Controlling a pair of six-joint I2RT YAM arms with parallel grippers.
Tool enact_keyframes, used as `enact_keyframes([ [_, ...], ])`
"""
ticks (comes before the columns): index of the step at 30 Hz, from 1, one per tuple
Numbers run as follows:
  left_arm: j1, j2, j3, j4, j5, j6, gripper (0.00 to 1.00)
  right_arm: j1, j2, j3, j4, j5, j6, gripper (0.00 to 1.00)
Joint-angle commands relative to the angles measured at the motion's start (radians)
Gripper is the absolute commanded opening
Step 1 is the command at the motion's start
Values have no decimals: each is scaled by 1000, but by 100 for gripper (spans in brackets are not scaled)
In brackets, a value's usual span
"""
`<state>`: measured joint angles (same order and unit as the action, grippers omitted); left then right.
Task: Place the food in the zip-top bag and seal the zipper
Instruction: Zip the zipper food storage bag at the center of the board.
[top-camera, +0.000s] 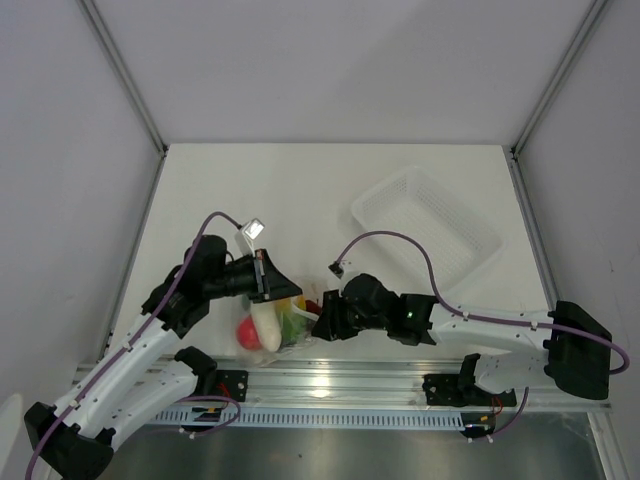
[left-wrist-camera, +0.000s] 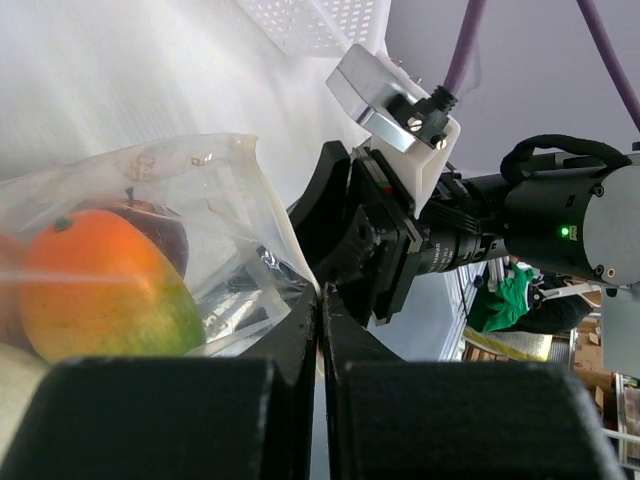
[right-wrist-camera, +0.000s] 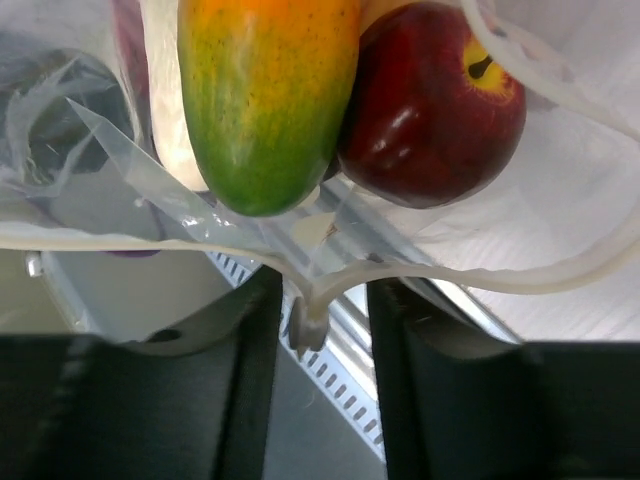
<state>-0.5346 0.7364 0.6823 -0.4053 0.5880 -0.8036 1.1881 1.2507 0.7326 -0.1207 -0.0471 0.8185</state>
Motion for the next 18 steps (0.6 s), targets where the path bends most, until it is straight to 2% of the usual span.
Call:
enact_keyframes([
  [1, -5, -15, 2, 59, 36, 26, 1, 7, 0, 59, 21, 93, 15, 36],
  [2, -5, -15, 3, 54, 36, 27, 1, 7, 0, 67, 12, 99, 8, 34],
  [5, -5, -17, 6, 36, 27, 40, 0, 7, 0, 109, -51, 142, -28, 17],
  [6, -5, -19, 8, 27, 21, 49, 1, 7, 1, 123, -92, 163, -45, 5],
  [7, -5, -25, 11, 17, 3, 55, 1, 7, 1, 158, -115, 176, -59, 0],
  [12, -5, -58, 26, -79, -102, 98, 1, 7, -16, 243, -229, 202, -214, 0],
  [14, -5, -75, 33, -115, -175, 113, 4, 5, -30, 283, -261, 190, -286, 0],
  [16, -5, -89, 52, -167, -227, 124, 21, 2, -40, 316, -321, 150, -340, 0],
  [17, -4, -103, 65, -181, -278, 136, 34, 4, -45, 353, -344, 133, -367, 0],
  [18, -4, -107, 69, -191, -298, 147, 64, 4, -50, 372, -388, 109, -424, 0],
])
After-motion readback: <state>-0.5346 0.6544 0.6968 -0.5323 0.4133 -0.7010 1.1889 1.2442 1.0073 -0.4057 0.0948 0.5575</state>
